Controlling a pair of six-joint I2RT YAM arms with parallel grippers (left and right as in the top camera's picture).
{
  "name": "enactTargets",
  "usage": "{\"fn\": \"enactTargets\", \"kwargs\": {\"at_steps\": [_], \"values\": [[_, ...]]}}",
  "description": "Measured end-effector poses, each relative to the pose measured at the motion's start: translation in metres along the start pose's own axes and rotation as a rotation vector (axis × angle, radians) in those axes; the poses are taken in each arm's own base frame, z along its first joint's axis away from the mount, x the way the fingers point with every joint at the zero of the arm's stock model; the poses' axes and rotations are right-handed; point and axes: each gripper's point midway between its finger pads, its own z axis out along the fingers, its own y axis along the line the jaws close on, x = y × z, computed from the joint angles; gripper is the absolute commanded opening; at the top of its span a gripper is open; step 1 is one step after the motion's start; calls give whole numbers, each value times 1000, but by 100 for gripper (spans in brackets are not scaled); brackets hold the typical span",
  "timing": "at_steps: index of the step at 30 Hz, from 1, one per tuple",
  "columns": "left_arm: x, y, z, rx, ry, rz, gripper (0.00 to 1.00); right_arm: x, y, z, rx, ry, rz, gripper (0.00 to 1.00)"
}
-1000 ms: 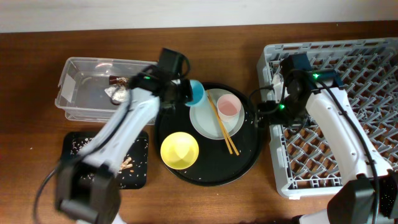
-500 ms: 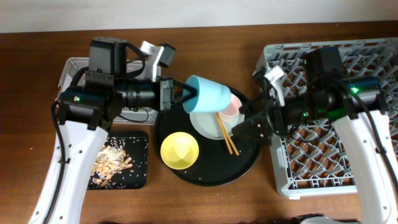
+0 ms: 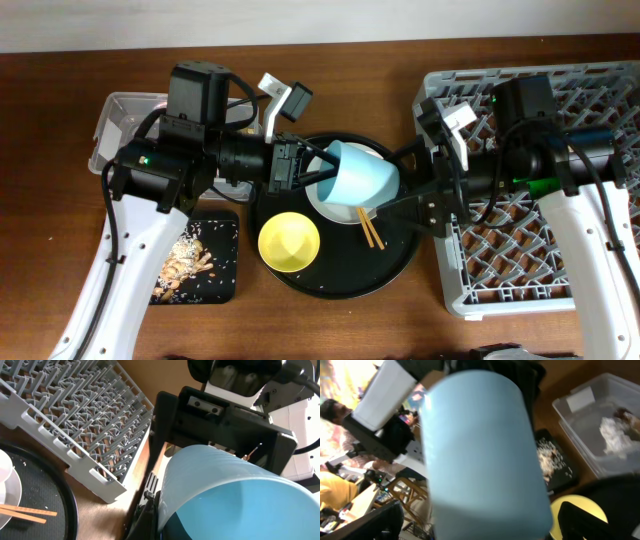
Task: Sort waste into correct bins and load items into the dishwasher rack
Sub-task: 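Grasp the blue cup with the left gripper and lift it, then pass the blue cup from the left gripper to the right gripper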
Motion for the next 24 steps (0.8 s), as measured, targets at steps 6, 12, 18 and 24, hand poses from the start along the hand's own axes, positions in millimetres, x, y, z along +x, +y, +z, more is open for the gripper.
{"fn": "enactTargets", "kwargs": {"at_steps": [6, 12, 18, 24], "values": [[1, -1, 1, 3, 3, 2, 1, -3, 4, 0, -23, -18, -8, 84], [0, -8, 9, 23, 10, 48, 1, -4, 6, 0, -35, -23, -7, 79], [1, -12, 11, 36, 17, 56, 1, -2, 9, 6, -48, -3, -16, 67], [1, -13, 11, 43, 17, 56, 0, -3, 8, 7, -47, -5, -39, 48]]}}
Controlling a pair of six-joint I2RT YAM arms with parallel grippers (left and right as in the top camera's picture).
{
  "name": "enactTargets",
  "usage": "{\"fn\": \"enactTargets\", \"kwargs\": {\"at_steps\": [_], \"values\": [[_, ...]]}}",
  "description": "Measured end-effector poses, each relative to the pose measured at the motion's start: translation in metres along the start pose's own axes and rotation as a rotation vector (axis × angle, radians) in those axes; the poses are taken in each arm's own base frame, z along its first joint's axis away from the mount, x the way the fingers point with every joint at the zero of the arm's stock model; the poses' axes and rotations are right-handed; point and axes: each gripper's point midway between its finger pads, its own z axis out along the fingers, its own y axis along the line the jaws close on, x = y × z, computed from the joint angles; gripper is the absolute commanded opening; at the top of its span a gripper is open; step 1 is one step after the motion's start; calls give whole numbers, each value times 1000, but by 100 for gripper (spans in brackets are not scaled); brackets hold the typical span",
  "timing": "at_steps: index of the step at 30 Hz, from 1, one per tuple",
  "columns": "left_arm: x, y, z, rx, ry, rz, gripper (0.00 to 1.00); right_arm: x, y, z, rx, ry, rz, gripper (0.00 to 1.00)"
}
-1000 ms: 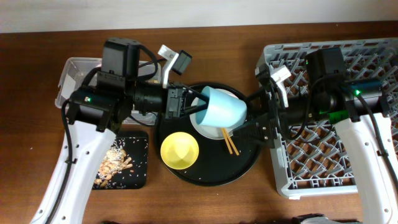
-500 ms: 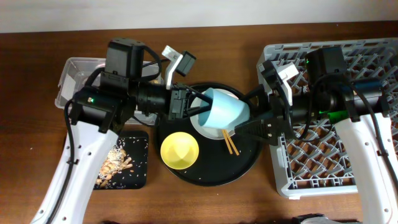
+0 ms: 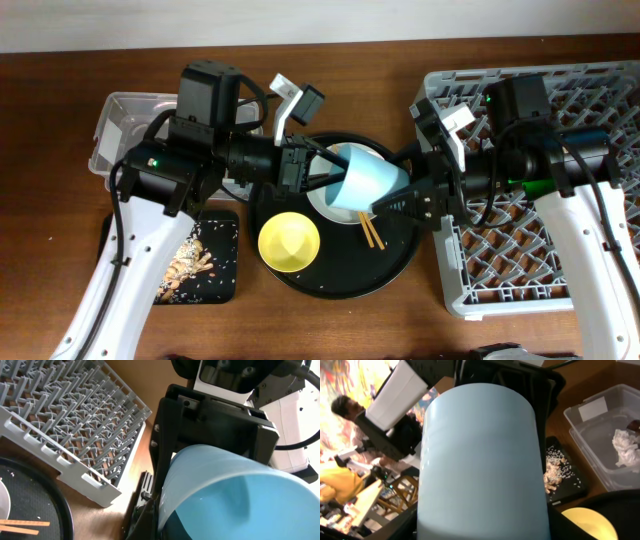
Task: Sort waste into correct bins and load items into the dishwasher rack
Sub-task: 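Pass the blue cup from the left gripper to the right gripper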
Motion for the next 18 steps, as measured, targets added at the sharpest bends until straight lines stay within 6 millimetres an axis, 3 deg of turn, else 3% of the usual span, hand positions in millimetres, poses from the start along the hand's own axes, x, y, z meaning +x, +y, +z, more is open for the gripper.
{"fn": "enactTargets", "kwargs": {"at_steps": [2, 4, 5, 18], "values": [[0, 0, 0, 0, -1, 9, 1, -1, -1, 0, 1, -2, -5, 46], [0, 0, -1, 1, -1, 11, 23, -2, -1, 0, 2, -3, -17, 47], [0, 0, -1, 0, -1, 6, 25, -3, -2, 0, 3, -3, -25, 47], [19, 22, -2, -126, 43, -117, 25, -7, -21, -2, 81, 21, -137, 47]]}}
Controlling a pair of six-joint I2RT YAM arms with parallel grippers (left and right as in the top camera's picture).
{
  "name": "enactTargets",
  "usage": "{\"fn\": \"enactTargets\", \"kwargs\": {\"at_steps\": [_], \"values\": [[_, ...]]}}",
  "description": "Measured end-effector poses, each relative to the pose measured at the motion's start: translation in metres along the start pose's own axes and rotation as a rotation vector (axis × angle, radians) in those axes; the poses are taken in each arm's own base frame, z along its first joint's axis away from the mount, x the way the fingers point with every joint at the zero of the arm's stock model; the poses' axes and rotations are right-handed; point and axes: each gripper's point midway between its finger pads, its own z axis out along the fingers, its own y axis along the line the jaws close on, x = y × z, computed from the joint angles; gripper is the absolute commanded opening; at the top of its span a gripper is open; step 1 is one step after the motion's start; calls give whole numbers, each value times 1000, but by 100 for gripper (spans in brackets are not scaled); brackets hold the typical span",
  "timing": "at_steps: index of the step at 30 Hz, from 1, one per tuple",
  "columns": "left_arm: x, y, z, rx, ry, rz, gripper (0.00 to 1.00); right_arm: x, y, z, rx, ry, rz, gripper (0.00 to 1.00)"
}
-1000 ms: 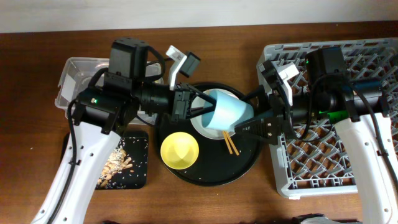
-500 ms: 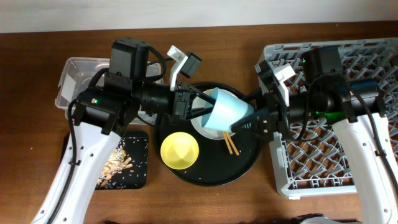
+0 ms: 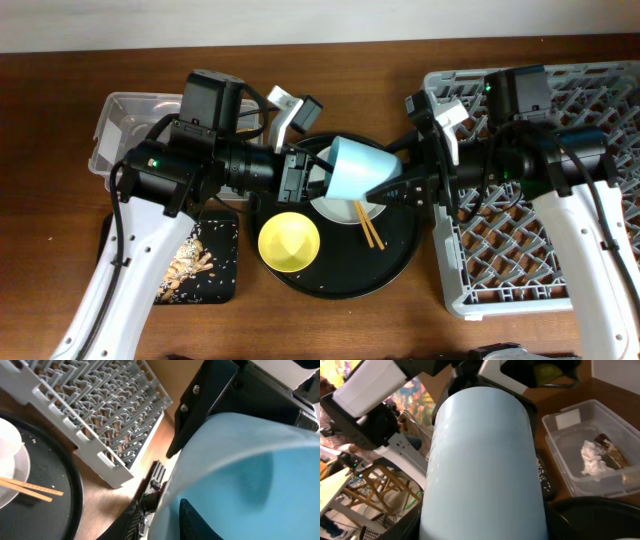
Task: Sort waste into correct bins and load items into the dishwasher rack
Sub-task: 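Pass the blue cup from the left gripper to the right gripper, then place the blue cup upside down in the dish rack with the right gripper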
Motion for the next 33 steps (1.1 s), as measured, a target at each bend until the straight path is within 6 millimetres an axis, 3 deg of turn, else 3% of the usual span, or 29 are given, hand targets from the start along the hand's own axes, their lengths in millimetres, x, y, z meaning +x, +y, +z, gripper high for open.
{"fn": "enactTargets", "kwargs": {"at_steps": [4, 8, 15, 17, 20, 24, 28, 33], "values": [[-1, 5, 0, -29, -7, 2, 26, -2, -12, -12, 54, -18, 28, 47], [-2, 16, -1, -92, -14, -3, 37, -6, -21, -26, 94, -49, 58, 47], [11, 51, -7, -296, 14, -72, 79, -3, -44, -55, 220, -78, 176, 47], [16, 61, -11, -356, 26, -94, 99, 7, -63, -69, 334, -53, 258, 47], [21, 75, -17, -444, 34, -113, 99, 31, -93, -92, 556, 9, 410, 47], [21, 88, -24, -529, 30, -112, 99, 70, -129, -140, 939, 95, 624, 47], [21, 92, -26, -557, 28, -111, 99, 91, -140, -172, 1162, 146, 714, 47], [21, 93, -27, -567, 29, -112, 99, 117, -149, -193, 1300, 224, 803, 47]]}}
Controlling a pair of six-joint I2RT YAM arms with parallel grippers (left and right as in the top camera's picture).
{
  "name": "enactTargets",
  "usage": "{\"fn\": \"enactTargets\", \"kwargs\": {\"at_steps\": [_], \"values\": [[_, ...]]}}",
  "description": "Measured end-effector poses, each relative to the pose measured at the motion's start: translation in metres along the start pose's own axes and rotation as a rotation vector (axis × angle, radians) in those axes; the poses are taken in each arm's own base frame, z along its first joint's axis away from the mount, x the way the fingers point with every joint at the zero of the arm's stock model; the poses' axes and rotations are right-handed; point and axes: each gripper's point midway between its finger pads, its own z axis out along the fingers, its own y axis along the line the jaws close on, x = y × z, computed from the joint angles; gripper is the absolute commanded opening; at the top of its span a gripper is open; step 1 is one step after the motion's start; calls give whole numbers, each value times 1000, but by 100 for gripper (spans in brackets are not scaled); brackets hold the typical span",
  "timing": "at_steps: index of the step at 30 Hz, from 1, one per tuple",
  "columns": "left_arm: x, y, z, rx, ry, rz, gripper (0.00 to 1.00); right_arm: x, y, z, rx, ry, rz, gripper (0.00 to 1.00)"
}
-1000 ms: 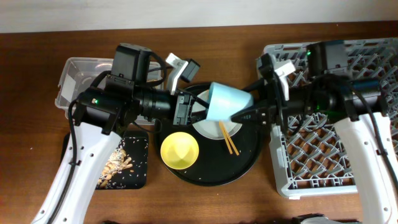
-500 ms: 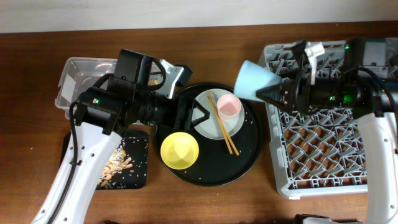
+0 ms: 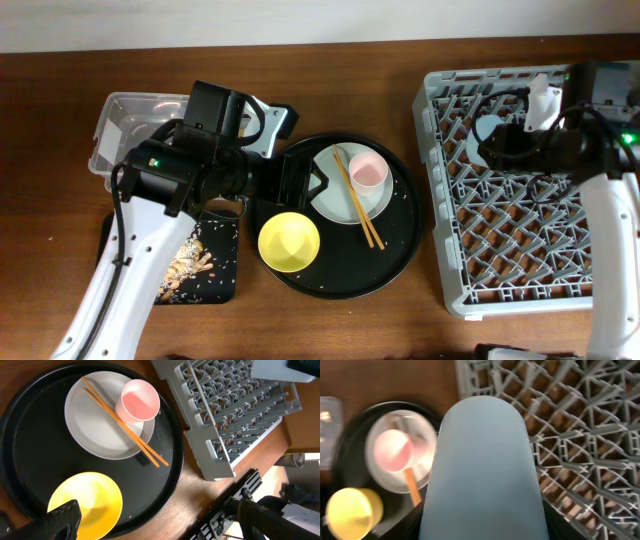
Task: Sort waste into correct bins and load items into the dishwasher rack
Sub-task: 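Place the blue cup upside down in the dish rack with the right gripper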
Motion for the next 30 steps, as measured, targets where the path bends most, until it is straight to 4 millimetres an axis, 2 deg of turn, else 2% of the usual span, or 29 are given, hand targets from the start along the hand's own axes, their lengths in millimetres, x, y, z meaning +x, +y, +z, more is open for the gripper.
{"fn": "enactTargets", "kwargs": {"at_steps": [9, 22, 23, 26, 30], "values": [[0, 1, 0, -3, 0, 0, 99, 18, -25, 71, 64, 194, 50, 47], [0, 1, 0, -3, 0, 0, 99, 24, -32, 105, 64, 206, 52, 47], [0, 1, 0, -3, 0, 0, 99, 27, -33, 107, 65, 211, 53, 56], [0, 1, 0, -3, 0, 0, 99, 31, -34, 112, 65, 222, 57, 68], [0, 1, 0, -3, 0, 0, 99, 31, -34, 113, 65, 223, 59, 74]]}}
